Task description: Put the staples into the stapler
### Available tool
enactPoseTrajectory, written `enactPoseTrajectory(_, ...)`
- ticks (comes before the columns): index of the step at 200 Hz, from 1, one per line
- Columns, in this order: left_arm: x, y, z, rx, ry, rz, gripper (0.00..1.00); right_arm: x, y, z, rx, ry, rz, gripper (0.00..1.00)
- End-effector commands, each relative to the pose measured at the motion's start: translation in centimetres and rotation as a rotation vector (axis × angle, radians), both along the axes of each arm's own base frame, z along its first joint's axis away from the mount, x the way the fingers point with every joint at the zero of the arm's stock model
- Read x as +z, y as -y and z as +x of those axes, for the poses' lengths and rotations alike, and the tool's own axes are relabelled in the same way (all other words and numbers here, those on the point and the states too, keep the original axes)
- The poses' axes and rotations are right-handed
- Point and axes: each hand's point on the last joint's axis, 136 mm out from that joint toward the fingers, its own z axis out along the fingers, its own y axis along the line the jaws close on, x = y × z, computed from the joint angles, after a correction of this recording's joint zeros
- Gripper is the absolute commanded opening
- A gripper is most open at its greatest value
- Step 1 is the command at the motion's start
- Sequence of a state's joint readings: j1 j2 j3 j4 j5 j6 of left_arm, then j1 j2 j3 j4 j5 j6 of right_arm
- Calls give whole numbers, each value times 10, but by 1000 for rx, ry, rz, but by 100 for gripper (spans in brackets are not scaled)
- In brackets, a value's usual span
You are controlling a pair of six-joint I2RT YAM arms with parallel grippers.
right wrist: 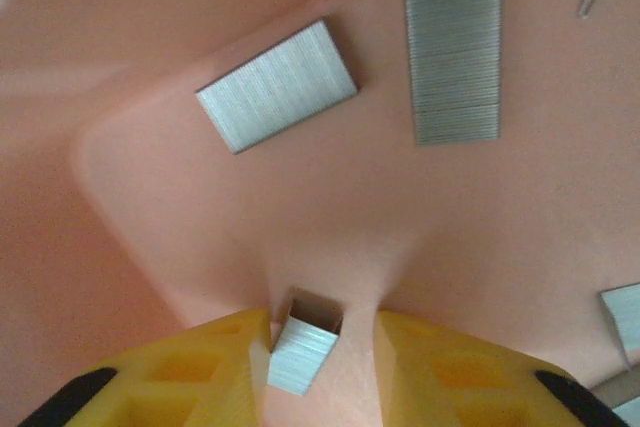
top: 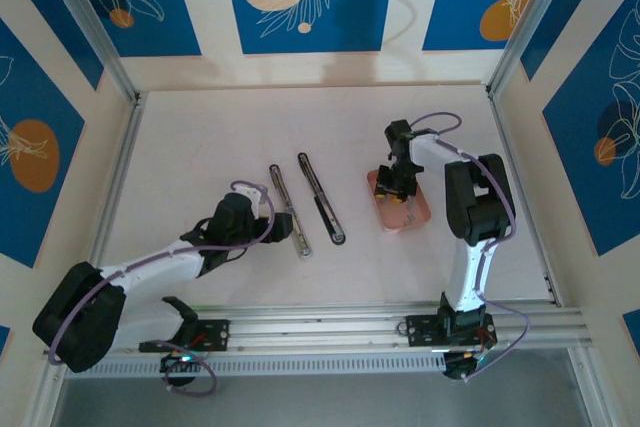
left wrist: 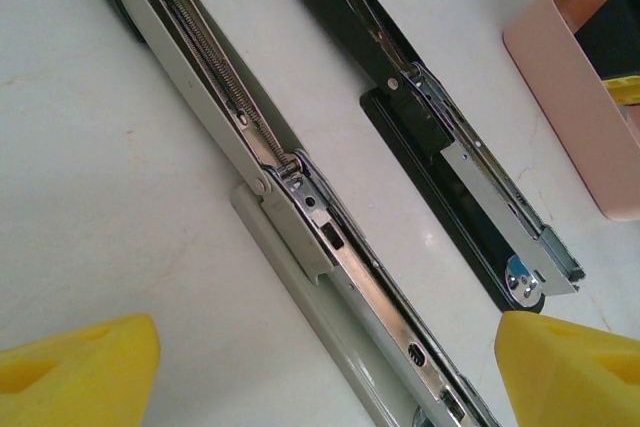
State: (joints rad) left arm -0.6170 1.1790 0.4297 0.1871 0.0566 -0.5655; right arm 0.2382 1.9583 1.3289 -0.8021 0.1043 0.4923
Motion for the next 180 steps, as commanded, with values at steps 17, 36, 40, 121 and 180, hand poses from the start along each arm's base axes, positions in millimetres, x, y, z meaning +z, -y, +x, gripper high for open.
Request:
enactPoseTrajectory(17, 0, -4, 3, 3, 25, 7, 87, -8, 11, -5, 8, -44, -86, 28)
enactPoseTrajectory(36, 1, -4, 3, 2, 26, 7, 87, -5, 14, -7, 16, -44, -109, 24)
enactPoseTrajectory(40, 1, -4, 3, 3, 26, 7, 87, -5, 15, -7, 18, -43, -112, 24)
enactPoseTrajectory(121, 2, -3, 3, -3, 25, -4, 87, -10, 13, -8, 47, -55, -135, 22)
enactPoseTrajectory(180, 9, -3, 4, 4, 36, -15, 87, 3, 15, -3, 67, 11, -169, 18)
